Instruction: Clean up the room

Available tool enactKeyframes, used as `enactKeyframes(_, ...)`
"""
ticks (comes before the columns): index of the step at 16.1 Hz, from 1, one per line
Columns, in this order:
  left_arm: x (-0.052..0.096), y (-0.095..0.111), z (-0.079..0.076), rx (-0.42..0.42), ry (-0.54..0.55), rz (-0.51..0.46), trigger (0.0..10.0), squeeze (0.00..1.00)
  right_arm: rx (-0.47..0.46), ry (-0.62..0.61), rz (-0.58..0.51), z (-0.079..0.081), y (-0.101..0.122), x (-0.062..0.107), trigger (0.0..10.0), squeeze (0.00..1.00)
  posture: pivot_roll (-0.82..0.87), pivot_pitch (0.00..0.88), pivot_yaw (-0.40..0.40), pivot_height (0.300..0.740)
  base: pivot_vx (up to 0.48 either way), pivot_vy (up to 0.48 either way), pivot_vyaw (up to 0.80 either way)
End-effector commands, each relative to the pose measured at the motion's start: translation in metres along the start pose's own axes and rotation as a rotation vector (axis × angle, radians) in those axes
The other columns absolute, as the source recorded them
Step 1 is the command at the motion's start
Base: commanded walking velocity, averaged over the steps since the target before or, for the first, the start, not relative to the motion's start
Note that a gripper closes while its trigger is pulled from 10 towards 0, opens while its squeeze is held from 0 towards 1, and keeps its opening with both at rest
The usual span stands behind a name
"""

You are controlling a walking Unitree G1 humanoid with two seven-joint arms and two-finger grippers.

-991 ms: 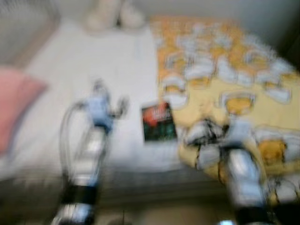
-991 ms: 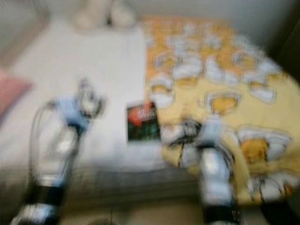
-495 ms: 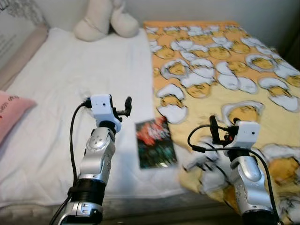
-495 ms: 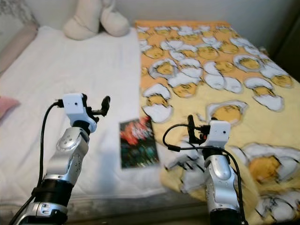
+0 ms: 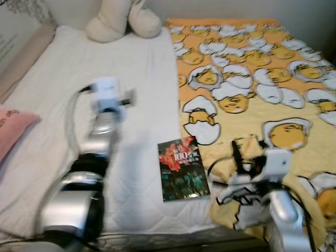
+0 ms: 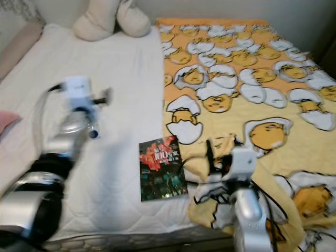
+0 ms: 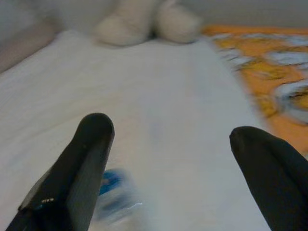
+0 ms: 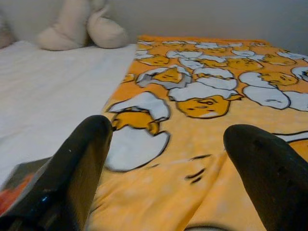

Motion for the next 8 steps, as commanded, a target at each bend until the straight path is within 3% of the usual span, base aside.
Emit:
enactKeyframes(1,-0.006,0.012,0.012,-0.014,0.11,-0.011,10.0,0.0,0.006,0.034,0.002,0.005,0.007,0.014,10.0,0.0,-0.29,0.067,0.024,0.74,0.0,0.0,0.0)
enactKeyframes(2,-0.008,0.016,0.015,-0.014,0.121,-0.019,10.0,0.0,0.005,0.034,0.009,0.006,0.007,0.019,10.0,0.0,-0.3,0.076,0.023,0.74,0.0,0.0,0.0)
enactKeyframes(4,-0.012,0.028,0.023,-0.01,0.152,-0.039,10.0,0.0,0.014,0.024,0.065,0.002,0.006,0.047,10.0,0.0,-0.33,0.142,0.018,0.74,0.0,0.0,0.0)
enactKeyframes(8,-0.015,0.041,0.027,-0.049,0.142,-0.065,10.0,0.0,0.039,0.082,0.105,0.009,0.009,0.076,10.0,0.0,-0.34,0.205,0.02,0.74,0.0,0.0,0.0)
Point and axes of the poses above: a point about 5 cm out from each wrist's last joint towards the gripper, its own x axis pointing back from the gripper into the wrist, its own y axis along the axis of the wrist's last joint, z = x × y, the point moved 1 cm from there along -x, pointing out of the wrist towards the gripper, and after that the axes turned 8 degrees about x, right-handed, at the moved point
